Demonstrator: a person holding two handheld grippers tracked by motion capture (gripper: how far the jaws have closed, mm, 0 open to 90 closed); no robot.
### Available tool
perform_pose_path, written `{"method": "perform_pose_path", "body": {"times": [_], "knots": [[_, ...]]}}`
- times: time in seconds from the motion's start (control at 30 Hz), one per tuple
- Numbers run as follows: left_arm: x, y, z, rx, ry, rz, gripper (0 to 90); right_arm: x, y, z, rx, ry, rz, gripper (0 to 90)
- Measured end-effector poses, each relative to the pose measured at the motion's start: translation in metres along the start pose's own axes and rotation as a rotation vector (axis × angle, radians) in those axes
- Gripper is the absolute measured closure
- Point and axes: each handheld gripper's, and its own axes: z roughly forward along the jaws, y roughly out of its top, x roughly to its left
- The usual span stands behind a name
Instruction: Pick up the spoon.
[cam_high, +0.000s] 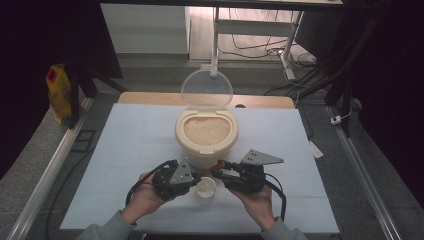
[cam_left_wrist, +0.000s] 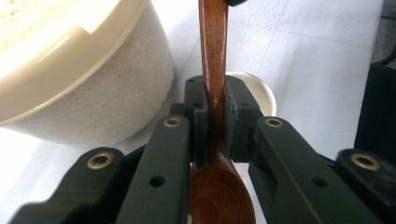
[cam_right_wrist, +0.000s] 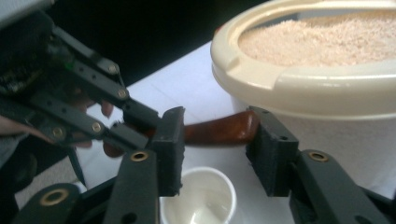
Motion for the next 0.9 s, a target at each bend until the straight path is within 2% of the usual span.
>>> {"method": "perform_pose_path", "body": {"times": [0.03, 0.1, 0.23, 0.43, 0.5, 0.67, 0.83, 0.9], "knots": [[0.0, 0.0, 0.0, 0.0, 0.0, 0.0, 80.2, 0.0, 0.0, 0.0, 0.0, 0.0, 0.0, 58.0], [0.0003, -0.0003, -0.0007, -0.002, 0.01, 0.001, 80.1, 0.0021, 0.0015, 0.0012, -0.033, -0.003, 0.02, 62.1], [0.0008, -0.0008, -0.0018, -0.007, 0.017, -0.003, 80.1, 0.0018, 0.0037, 0.0021, -0.069, 0.016, 0.058, 67.4], [-0.0003, -0.0013, 0.0008, 0.007, 0.024, 0.0, 80.1, 0.0036, 0.0041, 0.0025, -0.087, 0.034, 0.061, 73.6], [-0.0002, -0.0014, 0.0022, 0.015, 0.025, 0.004, 80.0, 0.0039, 0.0046, 0.0022, -0.094, 0.066, 0.071, 78.7], [0.0012, -0.0029, 0.0034, 0.012, 0.018, -0.005, 79.1, 0.0075, 0.0062, 0.0023, -0.101, 0.102, 0.058, 83.0], [0.0022, -0.004, 0.0024, 0.004, 0.015, -0.013, 77.6, 0.0083, 0.0061, 0.0022, -0.111, 0.106, 0.049, 83.2], [0.0035, -0.0052, 0.0012, -0.012, 0.008, -0.03, 73.2, 0.0081, 0.0063, 0.0011, -0.117, 0.092, 0.036, 83.3]]}}
